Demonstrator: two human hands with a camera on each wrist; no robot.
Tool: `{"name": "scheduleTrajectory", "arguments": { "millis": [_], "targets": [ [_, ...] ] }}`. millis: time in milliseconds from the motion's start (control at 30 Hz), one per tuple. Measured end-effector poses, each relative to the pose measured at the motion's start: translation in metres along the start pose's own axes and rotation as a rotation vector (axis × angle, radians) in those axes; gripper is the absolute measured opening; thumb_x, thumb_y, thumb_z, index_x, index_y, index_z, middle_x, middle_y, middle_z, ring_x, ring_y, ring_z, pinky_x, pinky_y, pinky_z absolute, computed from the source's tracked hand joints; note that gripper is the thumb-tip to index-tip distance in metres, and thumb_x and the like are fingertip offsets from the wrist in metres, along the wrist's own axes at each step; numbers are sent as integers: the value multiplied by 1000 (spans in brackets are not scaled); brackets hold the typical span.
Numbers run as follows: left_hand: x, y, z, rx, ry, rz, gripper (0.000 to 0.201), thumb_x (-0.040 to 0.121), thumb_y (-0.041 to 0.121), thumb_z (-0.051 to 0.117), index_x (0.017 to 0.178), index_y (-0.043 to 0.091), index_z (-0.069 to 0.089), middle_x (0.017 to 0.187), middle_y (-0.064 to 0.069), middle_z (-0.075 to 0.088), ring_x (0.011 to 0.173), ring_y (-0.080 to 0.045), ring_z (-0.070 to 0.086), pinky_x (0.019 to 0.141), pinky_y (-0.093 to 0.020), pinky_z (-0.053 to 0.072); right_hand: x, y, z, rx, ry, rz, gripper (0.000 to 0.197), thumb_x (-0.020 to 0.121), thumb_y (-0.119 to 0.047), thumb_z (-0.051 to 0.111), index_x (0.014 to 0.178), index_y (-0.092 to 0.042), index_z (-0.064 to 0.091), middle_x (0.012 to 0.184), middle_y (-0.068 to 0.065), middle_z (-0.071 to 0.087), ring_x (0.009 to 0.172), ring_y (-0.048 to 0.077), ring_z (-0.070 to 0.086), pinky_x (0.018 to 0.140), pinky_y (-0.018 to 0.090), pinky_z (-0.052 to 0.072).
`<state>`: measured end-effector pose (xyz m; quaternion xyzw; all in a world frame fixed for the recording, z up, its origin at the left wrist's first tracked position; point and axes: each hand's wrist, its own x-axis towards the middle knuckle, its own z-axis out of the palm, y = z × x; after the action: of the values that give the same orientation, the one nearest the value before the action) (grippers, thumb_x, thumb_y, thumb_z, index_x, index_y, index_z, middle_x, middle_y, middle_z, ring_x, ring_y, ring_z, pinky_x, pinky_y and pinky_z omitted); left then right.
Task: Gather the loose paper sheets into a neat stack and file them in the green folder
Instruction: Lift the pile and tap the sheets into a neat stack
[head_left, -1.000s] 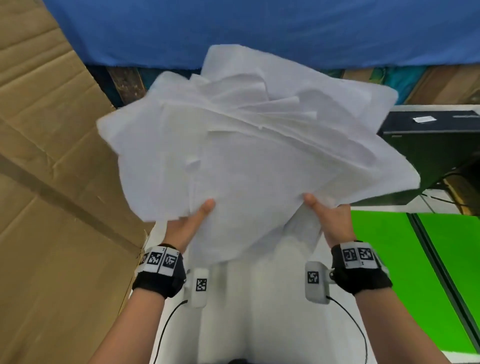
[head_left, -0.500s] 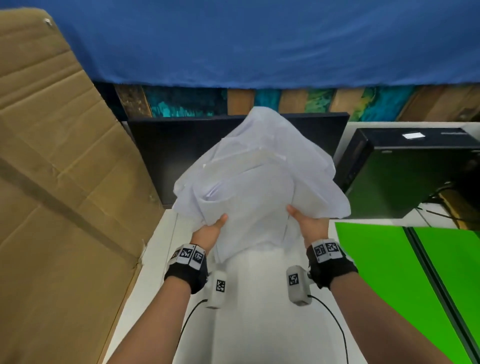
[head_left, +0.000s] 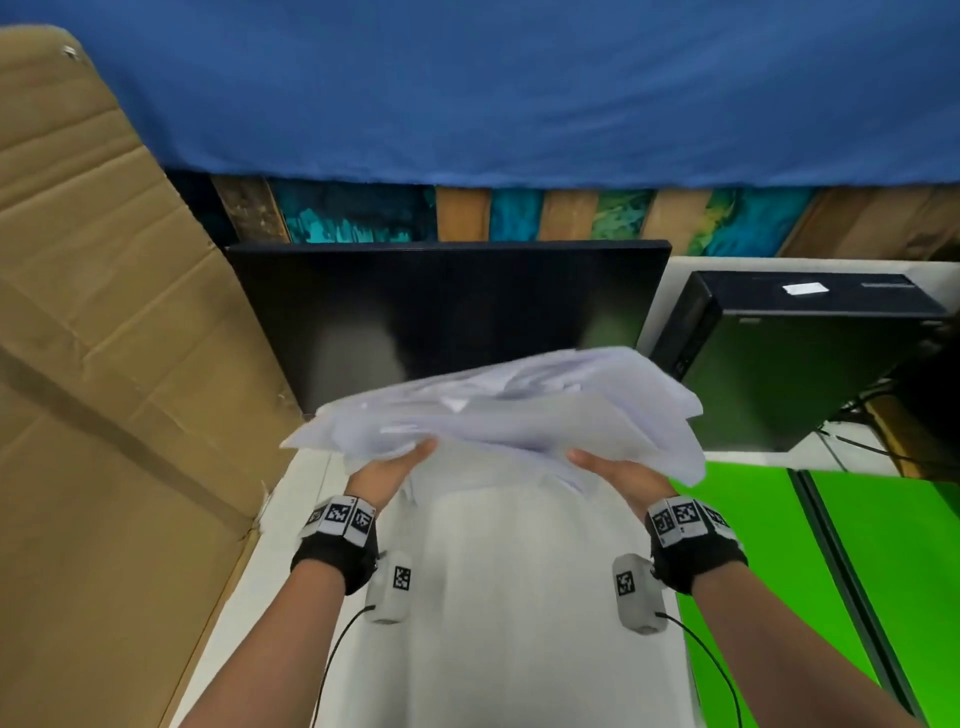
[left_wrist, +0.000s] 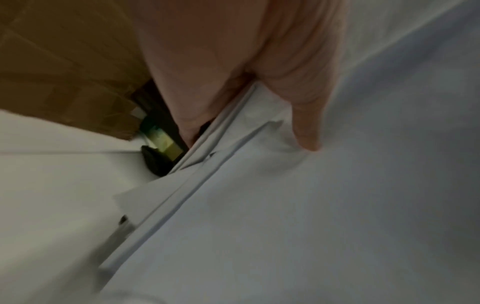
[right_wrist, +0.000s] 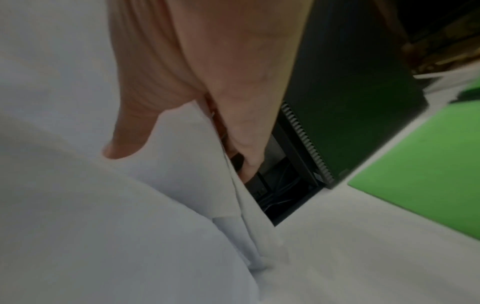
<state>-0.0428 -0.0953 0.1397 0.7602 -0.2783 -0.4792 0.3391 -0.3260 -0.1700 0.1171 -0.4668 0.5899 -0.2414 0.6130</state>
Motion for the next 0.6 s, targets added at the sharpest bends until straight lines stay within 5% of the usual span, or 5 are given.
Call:
{"name": "scheduleTrajectory", "arguments": {
  "millis": [100,167,300,500,600],
  "targets": [
    [-3,18,12,41,77,76,73,88,56,51,144,11,37,151,-11,38,139,-29,35,114,-33,22,4,-9,-5,-167,110,51,71,65,-61,74,119,-16,64,122,-4,63,117,21,56,108,35,38],
    [1,23,18,37,181,172,65,85,53,57,133,8,51,138,-13,53,128,-30,47,108,-32,33,3,-17,-7,-109,269,-94,54,80,-37,71,124,-6,59,123,7,62,117,24,57,101,29,42],
    [-3,18,13,-180,268,242,38,80,22,74,109,-1,65,103,-8,65,100,-23,62,85,-26,44,0,-23,-29,105,301,-400,39,79,-7,73,115,1,62,108,12,68,99,23,66,81,23,57],
    [-4,-34,13,-255,167,0,54,78,15,76,118,2,43,112,-11,56,101,-28,57,92,-41,49,9,9,-44,-120,71,-295,28,79,-3,72,106,0,65,75,-9,71,54,-13,62,50,4,46],
    [0,-69,20,-184,120,-99,54,66,20,82,106,-4,55,107,-16,67,94,-29,66,89,-45,54,21,37,-44,-229,139,-214,34,77,-5,75,109,3,64,90,11,69,56,-4,63,45,5,44]
  ]
}}
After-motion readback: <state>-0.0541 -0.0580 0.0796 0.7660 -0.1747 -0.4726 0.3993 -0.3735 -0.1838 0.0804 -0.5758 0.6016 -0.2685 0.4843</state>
